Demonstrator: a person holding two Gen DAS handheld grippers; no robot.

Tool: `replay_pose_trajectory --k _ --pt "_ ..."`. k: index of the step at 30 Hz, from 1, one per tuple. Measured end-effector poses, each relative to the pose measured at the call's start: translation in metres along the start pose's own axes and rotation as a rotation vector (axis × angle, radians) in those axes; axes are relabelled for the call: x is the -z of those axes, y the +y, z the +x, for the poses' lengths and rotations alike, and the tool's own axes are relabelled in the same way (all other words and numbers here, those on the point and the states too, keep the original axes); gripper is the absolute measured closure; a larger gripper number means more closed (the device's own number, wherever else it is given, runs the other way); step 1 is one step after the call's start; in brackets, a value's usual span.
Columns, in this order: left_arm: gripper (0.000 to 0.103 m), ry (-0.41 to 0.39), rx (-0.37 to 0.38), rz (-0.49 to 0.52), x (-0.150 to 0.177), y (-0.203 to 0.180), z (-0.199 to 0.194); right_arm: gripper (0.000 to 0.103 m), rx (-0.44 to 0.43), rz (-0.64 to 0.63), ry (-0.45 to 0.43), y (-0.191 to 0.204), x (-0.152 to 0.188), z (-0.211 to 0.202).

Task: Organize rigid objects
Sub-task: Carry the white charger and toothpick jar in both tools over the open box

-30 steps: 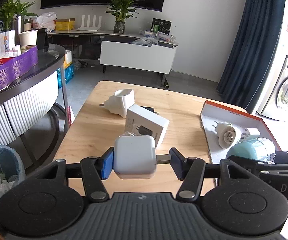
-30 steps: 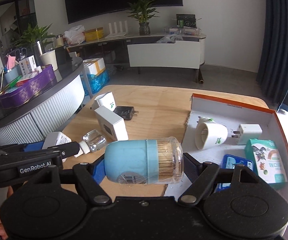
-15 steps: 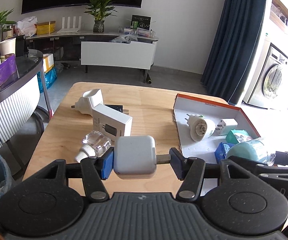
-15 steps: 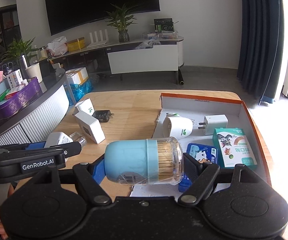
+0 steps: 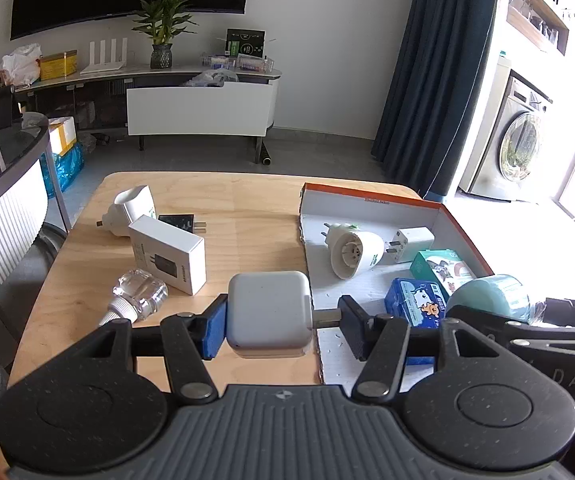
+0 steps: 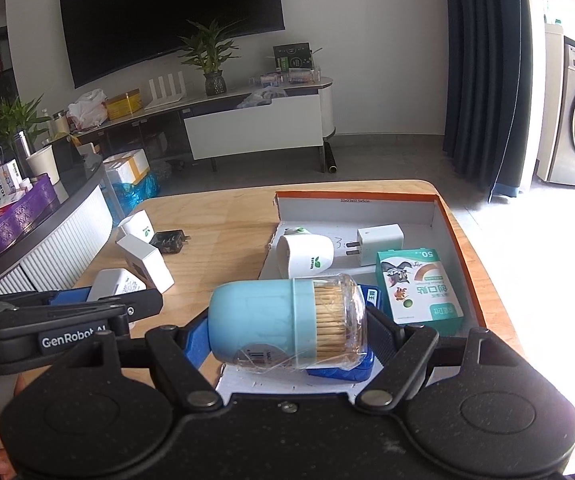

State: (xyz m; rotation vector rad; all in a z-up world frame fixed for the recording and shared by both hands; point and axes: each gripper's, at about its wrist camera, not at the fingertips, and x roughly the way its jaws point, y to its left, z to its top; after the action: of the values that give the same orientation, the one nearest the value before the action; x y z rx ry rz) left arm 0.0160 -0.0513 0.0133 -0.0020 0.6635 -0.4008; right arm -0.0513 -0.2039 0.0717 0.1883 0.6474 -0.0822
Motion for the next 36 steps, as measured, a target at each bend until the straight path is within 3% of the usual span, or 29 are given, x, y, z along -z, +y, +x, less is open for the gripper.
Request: replay_pose_trajectory --k 36 --pt "0.044 -0.02 0.101 0.092 -0.019 -0.052 0.018 0.011 0.122 0.1 -0.081 -0.058 -0.009 -0.018"
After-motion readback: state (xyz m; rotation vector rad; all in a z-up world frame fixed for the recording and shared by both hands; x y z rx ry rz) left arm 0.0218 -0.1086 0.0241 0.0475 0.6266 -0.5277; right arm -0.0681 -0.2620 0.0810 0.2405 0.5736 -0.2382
